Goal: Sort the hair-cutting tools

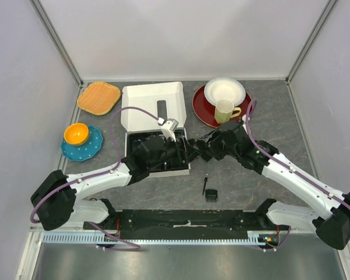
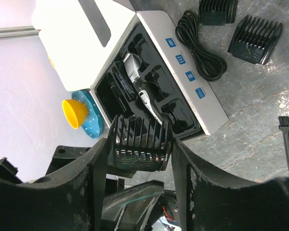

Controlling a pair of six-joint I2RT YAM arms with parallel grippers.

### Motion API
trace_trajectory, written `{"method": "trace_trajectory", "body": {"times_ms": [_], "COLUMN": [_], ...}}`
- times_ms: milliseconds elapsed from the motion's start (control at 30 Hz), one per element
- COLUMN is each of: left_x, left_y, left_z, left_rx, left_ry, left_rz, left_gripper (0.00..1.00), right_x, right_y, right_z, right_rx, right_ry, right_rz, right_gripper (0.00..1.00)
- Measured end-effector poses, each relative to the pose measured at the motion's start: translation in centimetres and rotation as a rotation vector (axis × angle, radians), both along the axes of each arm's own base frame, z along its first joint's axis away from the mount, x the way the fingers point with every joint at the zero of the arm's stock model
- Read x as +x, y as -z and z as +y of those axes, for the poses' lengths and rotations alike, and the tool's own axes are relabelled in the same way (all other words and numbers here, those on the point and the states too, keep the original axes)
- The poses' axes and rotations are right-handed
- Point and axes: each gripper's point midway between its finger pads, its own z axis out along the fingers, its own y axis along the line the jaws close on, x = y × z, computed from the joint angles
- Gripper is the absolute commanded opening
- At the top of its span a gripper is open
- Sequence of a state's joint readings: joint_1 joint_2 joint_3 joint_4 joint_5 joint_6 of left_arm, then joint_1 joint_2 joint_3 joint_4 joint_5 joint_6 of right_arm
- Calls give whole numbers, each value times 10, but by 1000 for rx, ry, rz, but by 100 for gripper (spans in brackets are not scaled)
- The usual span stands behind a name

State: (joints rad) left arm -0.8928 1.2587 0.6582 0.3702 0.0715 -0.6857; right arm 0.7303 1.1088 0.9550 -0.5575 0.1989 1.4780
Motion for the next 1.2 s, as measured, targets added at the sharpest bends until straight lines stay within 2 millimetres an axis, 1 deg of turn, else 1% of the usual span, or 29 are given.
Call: {"method": "trace_trajectory", "body": {"times_ms": [167,467,567,633,667,700,767,800,833,867,900,933,967,1000,1033,1067,1200], "left_x": [4,12,16,17,18,18,18,17,16,16,16,16,16,17,17,16,16], "left_y": [2,-12,-15,-16,-16,-17,-19,-20,-21,-20,-20,-20,-19,-18,-17,-17,-13], "left_z": [-5,-7,-5,-5,-4,-5,-6,-7,-9,-10,-11,-12,-12,-12,-12,-13,-10], "left_rx": [7,-37,-46,-48,-50,-54,-64,-69,-73,-75,-77,-75,-72,-69,-64,-59,-6], "left_ry": [-24,-54,-75,-88,-94,-95,-95,-91,-84,-83,-78,-76,-76,-75,-75,-73,-73], "left_rz": [-3,-43,-52,-52,-52,-52,-51,-51,-51,-45,-44,-42,-40,-38,-35,-30,-2], "left_gripper": [59,57,49,42,38,29,20,9,4,2,2,2,2,2,2,2,2], "right_x": [0,0,-1,-2,-2,-1,-1,-1,0,0,0,1,1,1,2,2,1], "right_y": [-7,-8,-5,-4,-3,-3,-2,-2,-1,0,1,2,3,3,4,4,9], "right_z": [1,4,4,5,5,5,6,6,7,7,6,6,6,6,6,6,3], "right_rx": [23,37,35,36,38,42,47,47,47,47,45,44,42,40,37,35,9], "right_ry": [-2,-11,-14,-16,-14,-13,-12,-12,-11,-11,-8,-8,-6,-6,-6,-6,-18], "right_rz": [-17,-19,-13,-10,-8,-9,-8,-7,-6,-5,-3,-1,0,1,1,1,-18], "right_gripper": [17,17,17,17,17,18,19,22,24,27,38,44,55,71,75,76,78]}}
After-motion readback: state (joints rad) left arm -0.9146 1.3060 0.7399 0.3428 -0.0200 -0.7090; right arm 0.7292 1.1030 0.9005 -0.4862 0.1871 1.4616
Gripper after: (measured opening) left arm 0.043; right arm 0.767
